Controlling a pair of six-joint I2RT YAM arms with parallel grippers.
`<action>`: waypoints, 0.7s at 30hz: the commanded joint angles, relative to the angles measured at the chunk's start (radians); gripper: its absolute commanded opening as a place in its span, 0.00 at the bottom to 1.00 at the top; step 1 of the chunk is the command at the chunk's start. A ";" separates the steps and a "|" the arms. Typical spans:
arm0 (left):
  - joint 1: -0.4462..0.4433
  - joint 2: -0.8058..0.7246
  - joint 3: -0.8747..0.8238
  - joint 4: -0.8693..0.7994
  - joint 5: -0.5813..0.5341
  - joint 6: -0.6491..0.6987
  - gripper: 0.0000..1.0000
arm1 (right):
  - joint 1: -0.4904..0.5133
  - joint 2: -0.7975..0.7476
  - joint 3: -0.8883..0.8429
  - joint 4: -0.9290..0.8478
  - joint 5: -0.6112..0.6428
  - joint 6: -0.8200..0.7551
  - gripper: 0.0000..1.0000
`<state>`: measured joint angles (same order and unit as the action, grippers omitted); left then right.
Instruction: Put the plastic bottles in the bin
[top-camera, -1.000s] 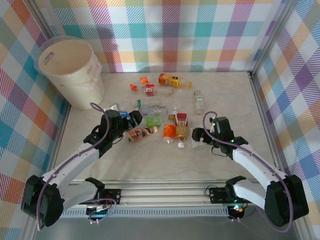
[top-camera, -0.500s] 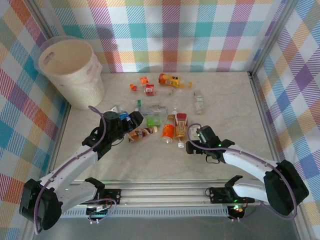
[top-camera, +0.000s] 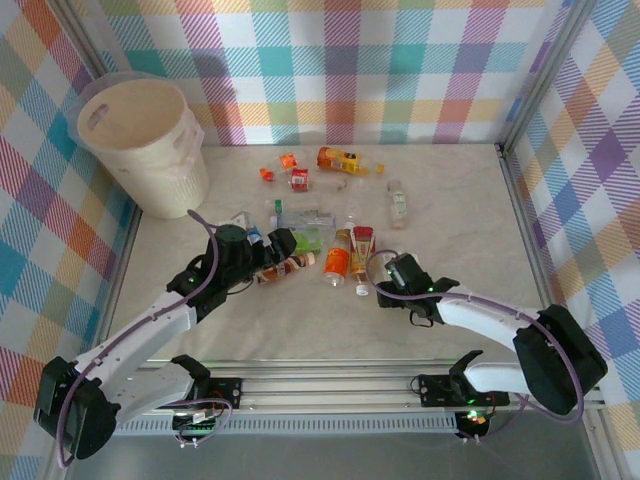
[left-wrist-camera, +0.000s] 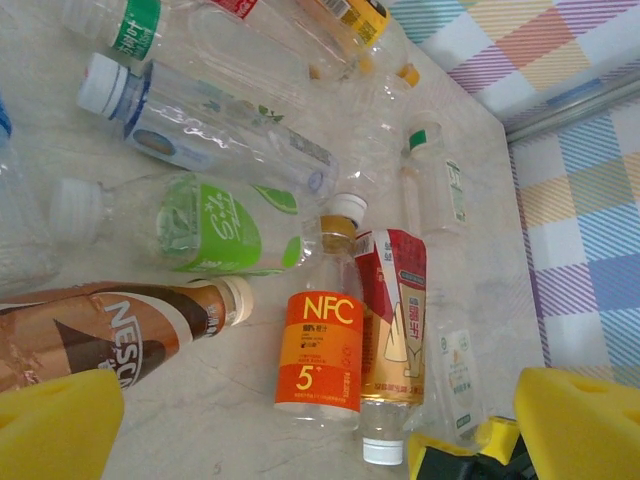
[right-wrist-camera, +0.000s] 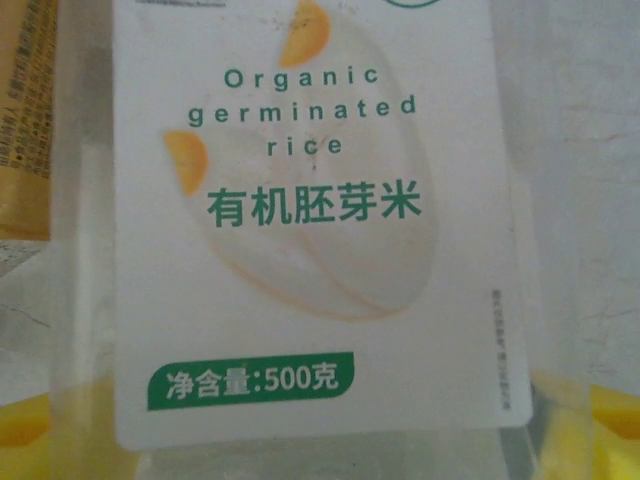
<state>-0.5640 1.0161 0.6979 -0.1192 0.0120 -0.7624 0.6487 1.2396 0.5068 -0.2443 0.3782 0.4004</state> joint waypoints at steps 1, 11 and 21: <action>-0.023 0.014 0.025 0.021 -0.021 0.024 1.00 | 0.005 -0.063 0.012 0.020 0.051 -0.012 0.78; -0.048 0.064 0.029 0.133 0.024 0.000 1.00 | 0.006 -0.232 0.028 -0.033 0.076 -0.038 0.58; -0.107 0.229 0.100 0.391 0.262 -0.008 1.00 | 0.019 -0.419 0.089 0.145 -0.229 -0.248 0.52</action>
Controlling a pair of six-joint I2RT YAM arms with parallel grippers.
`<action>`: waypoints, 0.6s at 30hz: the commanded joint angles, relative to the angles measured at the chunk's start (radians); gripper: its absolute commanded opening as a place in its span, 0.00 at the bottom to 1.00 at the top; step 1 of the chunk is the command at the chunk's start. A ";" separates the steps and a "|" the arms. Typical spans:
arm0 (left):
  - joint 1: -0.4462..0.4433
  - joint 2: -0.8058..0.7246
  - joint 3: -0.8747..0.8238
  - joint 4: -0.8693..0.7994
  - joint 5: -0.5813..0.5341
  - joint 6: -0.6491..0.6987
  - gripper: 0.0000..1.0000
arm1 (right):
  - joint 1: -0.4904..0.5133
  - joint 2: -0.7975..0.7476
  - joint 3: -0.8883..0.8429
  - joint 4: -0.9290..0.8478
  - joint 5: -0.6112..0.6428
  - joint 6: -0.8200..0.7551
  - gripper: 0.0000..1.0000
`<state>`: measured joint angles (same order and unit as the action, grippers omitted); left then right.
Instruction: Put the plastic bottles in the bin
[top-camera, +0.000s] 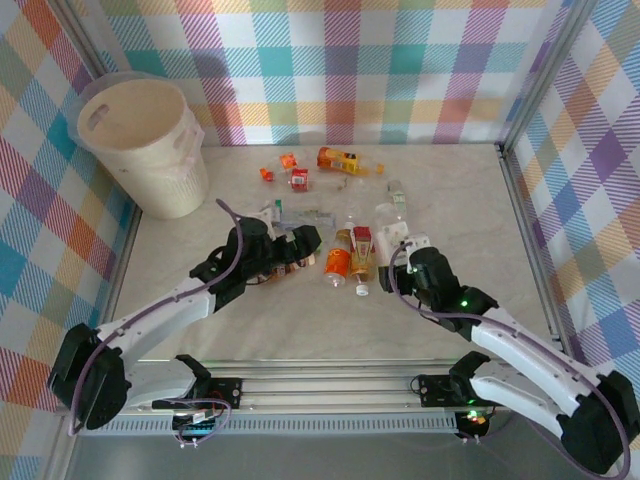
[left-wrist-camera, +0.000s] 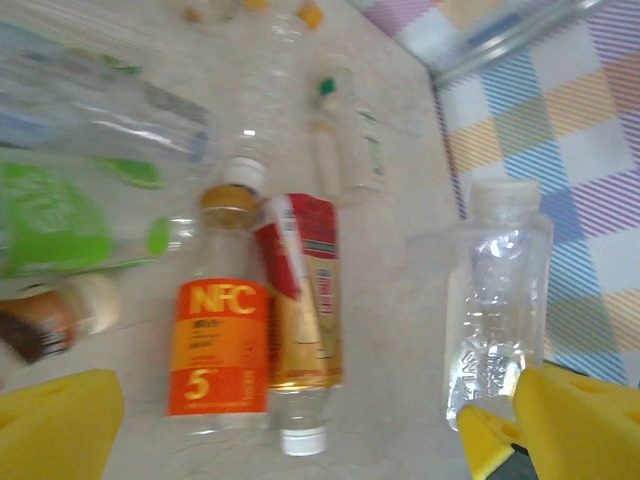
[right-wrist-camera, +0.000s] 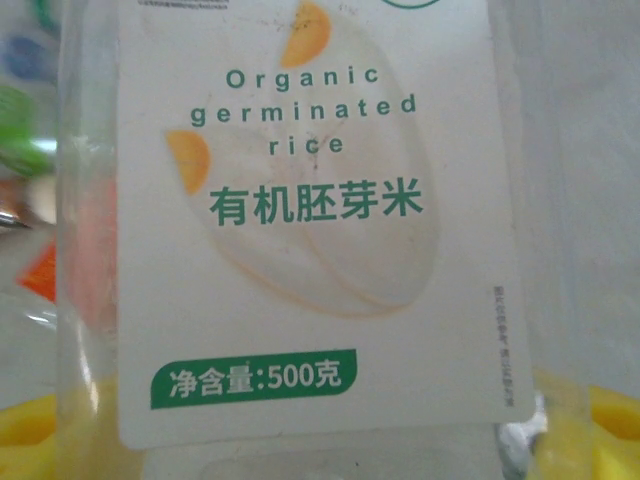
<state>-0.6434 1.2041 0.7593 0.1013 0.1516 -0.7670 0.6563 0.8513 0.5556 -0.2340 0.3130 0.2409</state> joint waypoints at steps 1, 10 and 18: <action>-0.033 0.058 0.046 0.205 0.146 -0.011 1.00 | 0.011 -0.030 0.041 0.175 -0.212 -0.090 0.51; -0.079 0.120 0.095 0.353 0.162 0.011 1.00 | 0.022 0.089 0.096 0.328 -0.331 -0.060 0.52; -0.082 0.131 0.149 0.190 -0.012 0.035 1.00 | 0.033 0.176 0.137 0.367 -0.417 -0.067 0.54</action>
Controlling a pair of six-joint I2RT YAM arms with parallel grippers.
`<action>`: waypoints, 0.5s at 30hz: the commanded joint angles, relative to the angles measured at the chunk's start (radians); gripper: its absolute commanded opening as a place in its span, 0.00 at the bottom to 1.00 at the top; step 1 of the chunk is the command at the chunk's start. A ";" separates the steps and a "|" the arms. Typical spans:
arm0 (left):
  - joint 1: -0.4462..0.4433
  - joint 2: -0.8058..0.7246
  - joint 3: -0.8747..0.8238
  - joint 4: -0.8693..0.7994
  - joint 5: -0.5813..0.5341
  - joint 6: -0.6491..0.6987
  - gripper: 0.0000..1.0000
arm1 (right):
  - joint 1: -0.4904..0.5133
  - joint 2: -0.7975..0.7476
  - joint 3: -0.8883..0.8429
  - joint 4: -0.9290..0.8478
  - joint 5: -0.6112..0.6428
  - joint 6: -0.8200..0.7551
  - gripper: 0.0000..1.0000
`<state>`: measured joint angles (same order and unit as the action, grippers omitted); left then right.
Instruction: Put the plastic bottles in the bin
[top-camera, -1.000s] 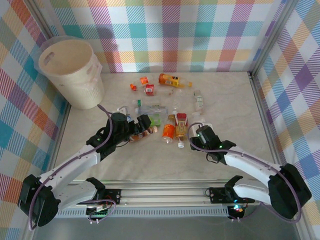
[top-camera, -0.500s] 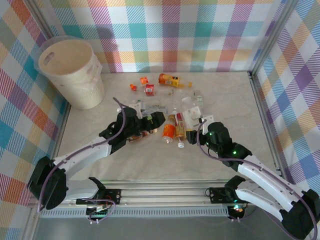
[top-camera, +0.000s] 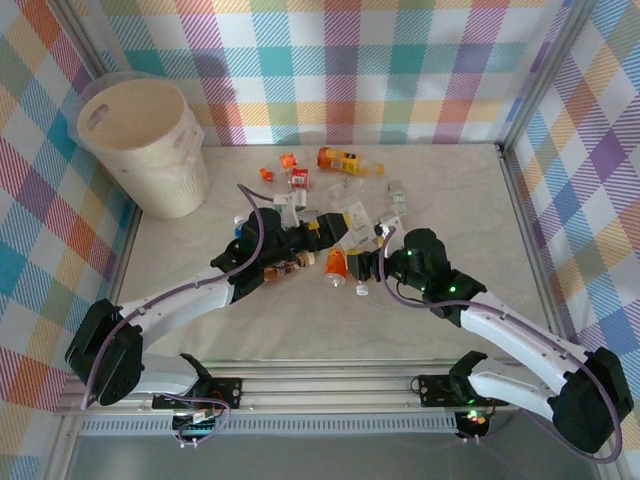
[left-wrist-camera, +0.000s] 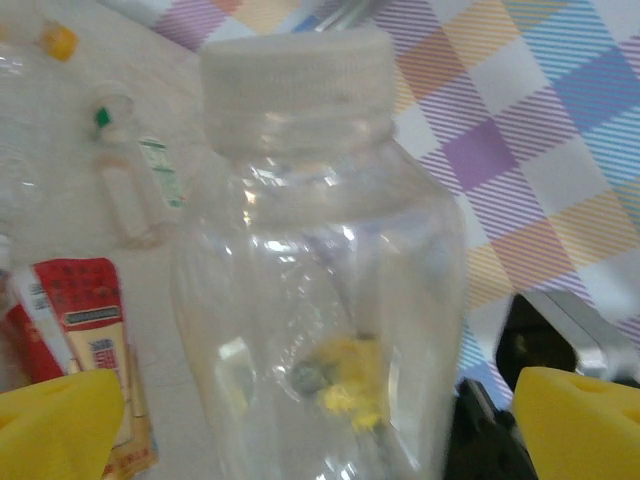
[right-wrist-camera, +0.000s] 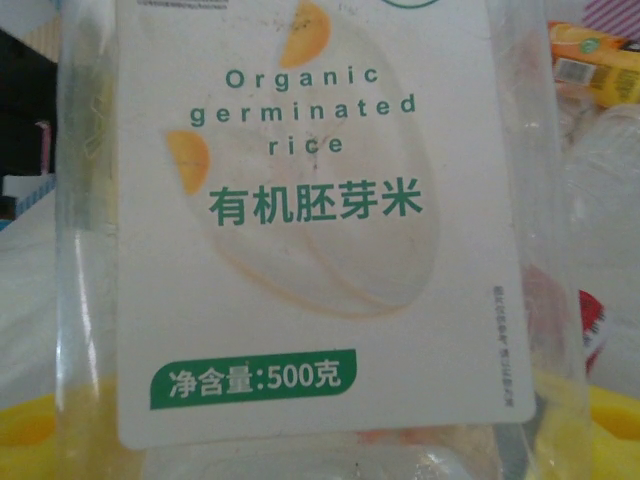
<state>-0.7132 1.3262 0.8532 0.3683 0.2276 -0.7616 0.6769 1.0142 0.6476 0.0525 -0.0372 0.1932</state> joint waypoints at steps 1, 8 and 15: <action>-0.013 0.015 0.062 -0.085 -0.090 0.038 1.00 | 0.015 0.020 0.049 0.084 -0.065 -0.025 0.54; -0.016 -0.001 0.071 -0.156 -0.177 0.048 0.95 | 0.036 0.069 0.080 0.088 -0.073 -0.064 0.56; -0.017 0.009 0.081 -0.195 -0.201 0.048 0.69 | 0.048 0.107 0.112 0.085 -0.130 -0.090 0.57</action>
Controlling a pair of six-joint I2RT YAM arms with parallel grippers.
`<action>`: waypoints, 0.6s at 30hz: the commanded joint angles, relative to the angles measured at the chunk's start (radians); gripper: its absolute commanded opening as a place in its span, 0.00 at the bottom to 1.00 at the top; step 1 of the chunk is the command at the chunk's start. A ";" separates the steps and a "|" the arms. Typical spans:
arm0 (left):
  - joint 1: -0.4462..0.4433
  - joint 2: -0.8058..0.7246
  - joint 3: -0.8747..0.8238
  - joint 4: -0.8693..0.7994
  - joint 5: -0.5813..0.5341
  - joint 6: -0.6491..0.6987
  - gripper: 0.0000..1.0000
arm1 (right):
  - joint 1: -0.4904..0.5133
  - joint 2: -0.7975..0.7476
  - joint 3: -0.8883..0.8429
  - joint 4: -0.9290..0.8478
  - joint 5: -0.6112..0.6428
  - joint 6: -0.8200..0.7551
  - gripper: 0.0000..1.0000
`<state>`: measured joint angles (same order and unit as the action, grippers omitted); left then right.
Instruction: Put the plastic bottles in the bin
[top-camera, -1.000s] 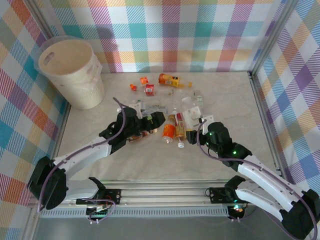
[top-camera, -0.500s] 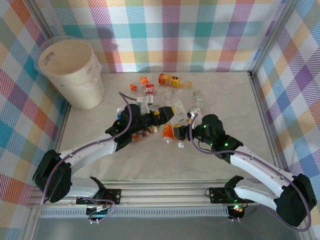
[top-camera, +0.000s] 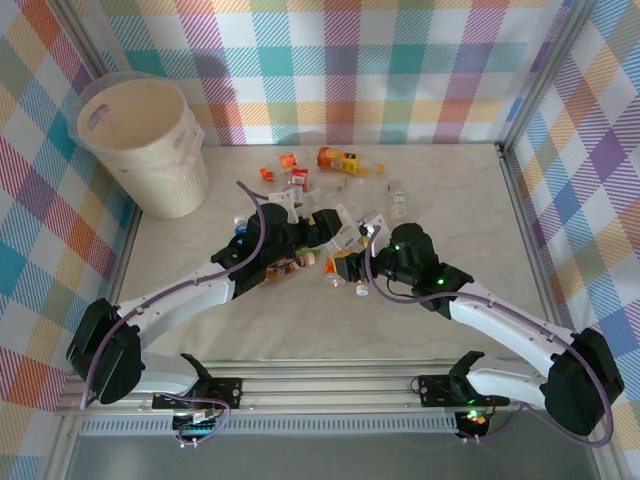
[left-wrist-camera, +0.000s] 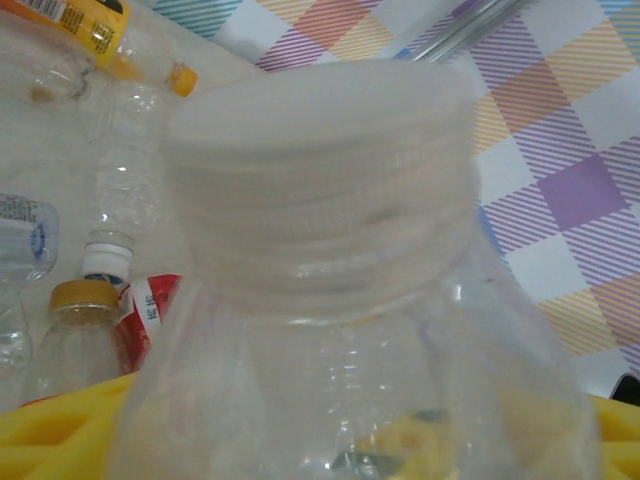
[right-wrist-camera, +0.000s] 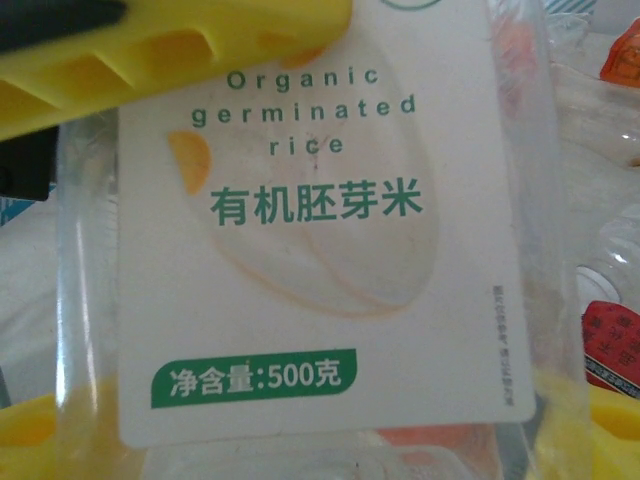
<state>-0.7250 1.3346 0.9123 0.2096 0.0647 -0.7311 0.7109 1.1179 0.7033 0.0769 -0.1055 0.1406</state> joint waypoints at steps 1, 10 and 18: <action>-0.005 0.001 0.018 -0.026 -0.032 0.015 0.65 | 0.015 0.009 0.058 0.064 -0.069 -0.038 0.57; -0.005 -0.018 -0.027 0.073 -0.023 -0.008 0.49 | 0.015 0.024 0.069 0.072 -0.101 -0.048 0.64; -0.004 -0.073 0.001 -0.070 -0.150 0.038 0.50 | 0.015 0.013 0.091 0.018 -0.123 -0.059 0.93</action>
<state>-0.7258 1.3037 0.8993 0.2264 0.0265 -0.7547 0.7124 1.1446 0.7338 0.0746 -0.1329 0.1154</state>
